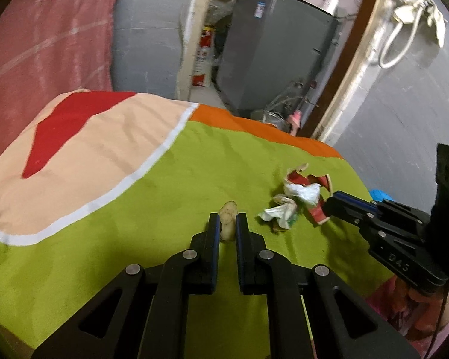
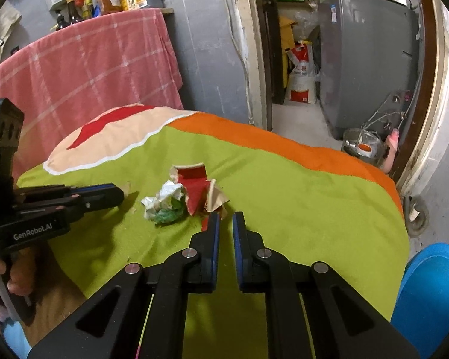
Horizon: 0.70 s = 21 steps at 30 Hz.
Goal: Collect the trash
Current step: 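Grasp the small tan scrap with the left tool while the right tool gathers the green-red wrappers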
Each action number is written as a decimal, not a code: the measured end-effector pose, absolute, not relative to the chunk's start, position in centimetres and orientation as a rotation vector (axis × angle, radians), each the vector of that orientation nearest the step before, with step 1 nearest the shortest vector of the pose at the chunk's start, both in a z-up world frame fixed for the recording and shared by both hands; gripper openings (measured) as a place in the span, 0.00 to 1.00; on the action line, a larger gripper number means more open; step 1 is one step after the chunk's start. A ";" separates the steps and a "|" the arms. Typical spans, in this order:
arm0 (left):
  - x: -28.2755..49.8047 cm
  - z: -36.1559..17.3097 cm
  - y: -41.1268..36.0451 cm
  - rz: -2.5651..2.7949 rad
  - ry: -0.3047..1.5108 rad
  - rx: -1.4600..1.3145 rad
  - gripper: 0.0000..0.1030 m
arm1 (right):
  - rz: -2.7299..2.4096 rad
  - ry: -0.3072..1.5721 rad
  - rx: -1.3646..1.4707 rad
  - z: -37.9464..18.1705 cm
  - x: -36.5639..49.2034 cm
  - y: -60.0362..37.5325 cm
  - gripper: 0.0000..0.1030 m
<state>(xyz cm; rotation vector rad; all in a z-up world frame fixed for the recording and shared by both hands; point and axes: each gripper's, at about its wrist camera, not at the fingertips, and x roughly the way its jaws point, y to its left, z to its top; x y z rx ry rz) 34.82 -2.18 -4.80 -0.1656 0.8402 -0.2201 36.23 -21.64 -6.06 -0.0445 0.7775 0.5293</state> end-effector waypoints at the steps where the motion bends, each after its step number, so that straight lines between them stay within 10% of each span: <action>1: 34.8 -4.8 -2.0 -0.211 0.838 -0.175 0.07 | 0.534 0.773 -0.040 -6.0 36.2 -21.6 0.28; 3: 34.6 -4.7 -1.3 -0.187 0.830 -0.194 0.07 | 0.541 0.746 -0.035 -5.5 36.0 -21.3 0.50; 11: 34.7 -4.6 -0.1 -0.169 0.827 -0.233 0.07 | 0.554 0.744 -0.060 -5.3 37.1 -19.3 0.50; 16: 34.5 -4.5 -0.1 -0.175 0.832 -0.226 0.07 | 0.562 0.800 -0.038 -6.5 37.6 -19.2 0.20; 21: 34.5 -4.5 0.0 -0.182 0.831 -0.222 0.07 | 0.559 0.783 -0.006 -6.1 36.7 -20.3 0.13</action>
